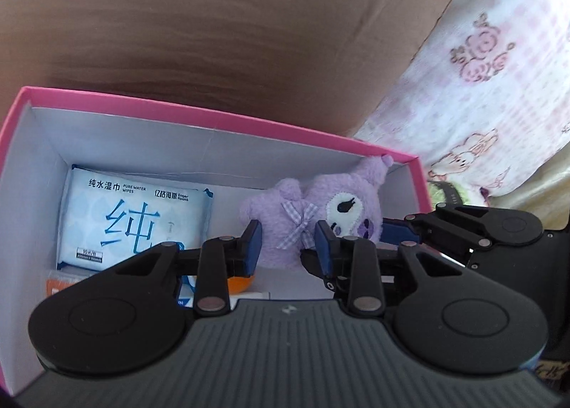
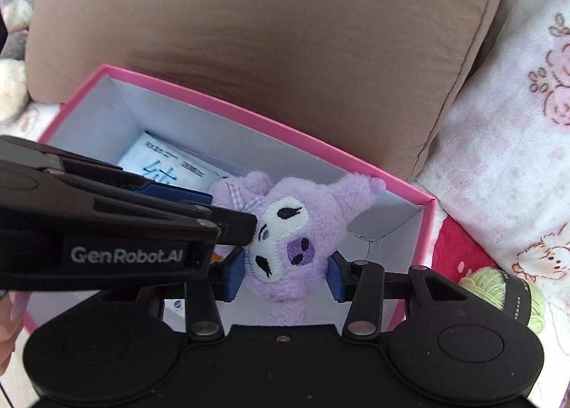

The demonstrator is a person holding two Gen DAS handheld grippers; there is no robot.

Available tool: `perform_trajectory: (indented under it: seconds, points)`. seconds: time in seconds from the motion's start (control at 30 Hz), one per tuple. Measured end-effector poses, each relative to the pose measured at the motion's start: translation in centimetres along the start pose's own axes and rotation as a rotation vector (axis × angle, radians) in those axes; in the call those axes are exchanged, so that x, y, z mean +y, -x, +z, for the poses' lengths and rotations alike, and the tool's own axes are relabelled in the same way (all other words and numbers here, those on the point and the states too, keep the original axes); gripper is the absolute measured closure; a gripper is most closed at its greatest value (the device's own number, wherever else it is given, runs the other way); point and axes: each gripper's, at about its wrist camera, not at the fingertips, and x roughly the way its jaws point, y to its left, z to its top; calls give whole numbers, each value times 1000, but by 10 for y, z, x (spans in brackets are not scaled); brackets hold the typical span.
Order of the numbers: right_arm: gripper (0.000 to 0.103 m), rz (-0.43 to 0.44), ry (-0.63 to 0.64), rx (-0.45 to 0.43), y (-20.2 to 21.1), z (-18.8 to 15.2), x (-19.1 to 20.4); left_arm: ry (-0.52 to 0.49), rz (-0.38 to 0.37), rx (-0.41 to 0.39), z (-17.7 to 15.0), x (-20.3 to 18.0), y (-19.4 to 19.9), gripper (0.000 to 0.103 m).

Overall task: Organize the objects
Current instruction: 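Lower the purple doll with both grippers into the pink box, then open both grippers and raise them out of the pink box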

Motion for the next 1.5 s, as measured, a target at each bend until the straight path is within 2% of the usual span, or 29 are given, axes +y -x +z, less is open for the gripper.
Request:
perform_trajectory:
  seconds: [0.27,0.4,0.63,0.83,0.87,0.9,0.97,1.03,1.17,1.33,1.5]
  points:
    - [50,-46,6,36,-15,3,5,13,-2,6,2,9,-10,73]
    - [48,-83,64,41,-15,3,11,34,-13,2,3,12,-12,73]
    - [46,-92,91,46,-11,0,9,66,9,15,5,12,-14,73]
    - [44,-116,162,6,4,-5,8,62,28,6,-2,14,-18,73]
    - [48,-109,176,-6,7,-6,7,58,30,5,-3,14,-19,73]
    - [63,-98,194,-14,9,-7,7,49,31,0,-3,12,-19,73]
    - [77,-91,217,-27,12,-10,6,18,42,1,-5,6,-23,73]
    - [83,-86,215,-32,12,-13,3,-19,56,5,-9,0,-26,73]
    - [85,-72,201,-54,18,-22,-5,-34,45,7,-14,-6,-30,73]
    - [84,36,135,-99,36,-38,-25,-21,36,19,-22,-5,-30,73]
    - [84,129,83,-141,55,-55,-43,-51,39,-12,-27,-9,-8,73]
